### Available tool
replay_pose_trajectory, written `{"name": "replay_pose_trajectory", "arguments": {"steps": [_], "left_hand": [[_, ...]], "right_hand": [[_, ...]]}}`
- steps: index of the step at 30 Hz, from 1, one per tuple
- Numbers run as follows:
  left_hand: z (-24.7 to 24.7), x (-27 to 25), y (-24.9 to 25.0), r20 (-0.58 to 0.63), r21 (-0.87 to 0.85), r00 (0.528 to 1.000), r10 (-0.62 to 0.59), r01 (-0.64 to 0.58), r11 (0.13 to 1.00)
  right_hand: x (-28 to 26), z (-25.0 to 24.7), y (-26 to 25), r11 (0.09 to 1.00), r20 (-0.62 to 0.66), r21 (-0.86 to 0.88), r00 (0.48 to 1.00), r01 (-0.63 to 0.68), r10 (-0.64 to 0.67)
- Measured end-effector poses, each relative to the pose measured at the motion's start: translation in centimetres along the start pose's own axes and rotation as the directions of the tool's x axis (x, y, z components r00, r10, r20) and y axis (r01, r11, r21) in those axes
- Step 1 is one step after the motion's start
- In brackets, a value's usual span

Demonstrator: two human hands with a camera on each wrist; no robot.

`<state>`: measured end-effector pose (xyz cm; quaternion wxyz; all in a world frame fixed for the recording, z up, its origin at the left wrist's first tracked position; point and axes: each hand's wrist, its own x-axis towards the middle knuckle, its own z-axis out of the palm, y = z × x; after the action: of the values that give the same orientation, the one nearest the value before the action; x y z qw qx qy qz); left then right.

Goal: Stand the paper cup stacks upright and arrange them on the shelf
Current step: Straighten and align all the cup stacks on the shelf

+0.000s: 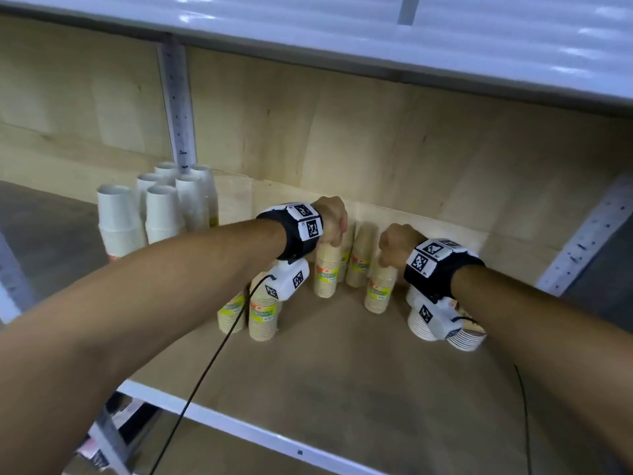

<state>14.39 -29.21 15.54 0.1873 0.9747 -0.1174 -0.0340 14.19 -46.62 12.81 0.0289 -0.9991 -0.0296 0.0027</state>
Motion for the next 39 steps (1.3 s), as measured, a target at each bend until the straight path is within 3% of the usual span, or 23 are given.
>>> {"name": "replay_pose_trajectory", "arguments": {"steps": [4, 23, 39], "left_hand": [[1.1, 2.1, 0.1, -0.005, -0.003, 1.0, -0.002, 0.002, 1.0], [3.2, 5.9, -0.2, 0.016, 0.075, 0.998, 0.065, -0.066, 0.995], [2.9, 5.6, -0.2, 0.025, -0.066, 1.0, -0.008, 0.01, 0.998]], "right_hand": [[1.5, 0.5, 1.3, 0.999, -0.045, 0.022, 0.998, -0.04, 0.041], [7.1, 2.1, 4.2, 0.989, -0.073, 0.145, 0.997, 0.018, -0.007], [6.6, 1.9, 4.1, 0.979, -0.136, 0.2, 0.991, 0.04, -0.013]]}}
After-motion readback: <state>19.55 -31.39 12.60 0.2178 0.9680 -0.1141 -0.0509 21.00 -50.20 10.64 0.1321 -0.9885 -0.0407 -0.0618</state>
